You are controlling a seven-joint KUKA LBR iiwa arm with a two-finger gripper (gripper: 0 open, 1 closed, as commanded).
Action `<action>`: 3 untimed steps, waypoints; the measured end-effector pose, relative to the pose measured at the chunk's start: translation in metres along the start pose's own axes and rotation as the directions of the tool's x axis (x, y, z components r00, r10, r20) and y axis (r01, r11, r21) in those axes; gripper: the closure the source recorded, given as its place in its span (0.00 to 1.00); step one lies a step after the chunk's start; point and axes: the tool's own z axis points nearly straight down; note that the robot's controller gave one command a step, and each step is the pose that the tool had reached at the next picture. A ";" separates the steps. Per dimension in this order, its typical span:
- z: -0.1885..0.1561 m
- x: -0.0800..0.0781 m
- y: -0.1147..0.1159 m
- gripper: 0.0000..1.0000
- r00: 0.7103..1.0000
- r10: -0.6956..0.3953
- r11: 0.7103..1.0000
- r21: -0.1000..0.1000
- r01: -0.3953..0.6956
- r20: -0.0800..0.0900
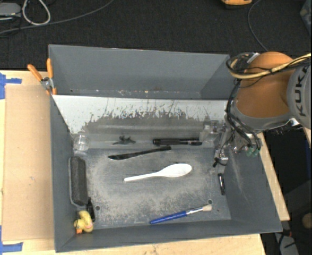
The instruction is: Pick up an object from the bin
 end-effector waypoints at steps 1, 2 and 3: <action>-0.003 -0.002 0.001 0.00 1.000 -0.003 1.000 0.001 0.003 0.006; 0.079 -0.003 0.065 0.00 0.994 -0.108 0.994 0.001 0.108 0.008; 0.068 -0.007 0.090 0.00 0.985 -0.171 0.985 0.004 0.171 0.006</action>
Offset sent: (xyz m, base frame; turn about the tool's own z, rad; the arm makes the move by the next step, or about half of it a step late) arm 0.0014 0.0856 -0.1049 -0.1403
